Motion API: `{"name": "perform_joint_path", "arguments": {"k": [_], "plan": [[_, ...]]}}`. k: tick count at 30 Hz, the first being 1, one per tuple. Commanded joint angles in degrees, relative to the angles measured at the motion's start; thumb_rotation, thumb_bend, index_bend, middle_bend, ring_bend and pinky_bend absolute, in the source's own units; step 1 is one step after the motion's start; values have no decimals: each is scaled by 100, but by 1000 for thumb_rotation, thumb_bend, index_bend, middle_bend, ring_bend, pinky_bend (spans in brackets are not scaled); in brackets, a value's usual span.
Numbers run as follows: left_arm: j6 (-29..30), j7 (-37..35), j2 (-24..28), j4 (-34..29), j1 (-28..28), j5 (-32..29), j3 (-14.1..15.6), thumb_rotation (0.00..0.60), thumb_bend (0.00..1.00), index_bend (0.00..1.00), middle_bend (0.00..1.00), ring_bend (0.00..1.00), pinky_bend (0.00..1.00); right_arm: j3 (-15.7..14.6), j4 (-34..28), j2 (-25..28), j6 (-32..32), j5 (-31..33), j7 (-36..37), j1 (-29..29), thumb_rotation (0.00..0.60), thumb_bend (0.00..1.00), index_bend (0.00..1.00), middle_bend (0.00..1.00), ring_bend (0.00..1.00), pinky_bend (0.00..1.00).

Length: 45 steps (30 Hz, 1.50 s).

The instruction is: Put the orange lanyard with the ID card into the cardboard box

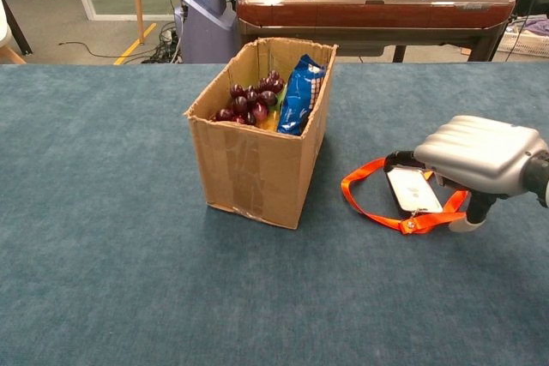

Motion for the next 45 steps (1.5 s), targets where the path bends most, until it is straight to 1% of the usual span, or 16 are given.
{"name": "perform_joint_path", "arguments": {"k": [1,9,18,20,26,29,37,45], "plan": [[4,-9,6,-2,5,5,0,600,161,398,385,281,423,-25,47,-55,-32,97,-62,63,600,0,193,987,1000,998],[13,-60,30,-9,16,-6,-16,600,161,398,385,281,423,-100,190,-227,-82,362,-206,232,600,0,195,987,1000,998],[6,-91,44,-16,21,6,-15,600,161,398,385,281,423,-163,256,-345,-73,594,-276,377,600,2,233,987,1000,998],[6,-88,46,-18,23,6,-14,600,161,398,385,281,423,-172,254,-359,-65,639,-290,404,600,21,247,987,1000,998],[11,-73,46,-26,25,22,-12,600,161,398,385,281,423,-201,218,-373,-51,801,-314,484,600,129,283,987,1000,998],[13,-68,47,-29,29,23,-11,600,161,398,385,281,423,-218,163,-332,-18,849,-298,508,600,153,287,988,1000,998],[-2,-44,40,-29,26,32,-6,600,161,398,385,281,423,-261,13,-205,89,948,-289,564,600,160,288,988,1000,998],[-4,-42,36,-29,28,24,-9,600,161,398,385,281,423,-295,77,-252,66,1146,-335,669,600,161,288,987,1000,998]]}}
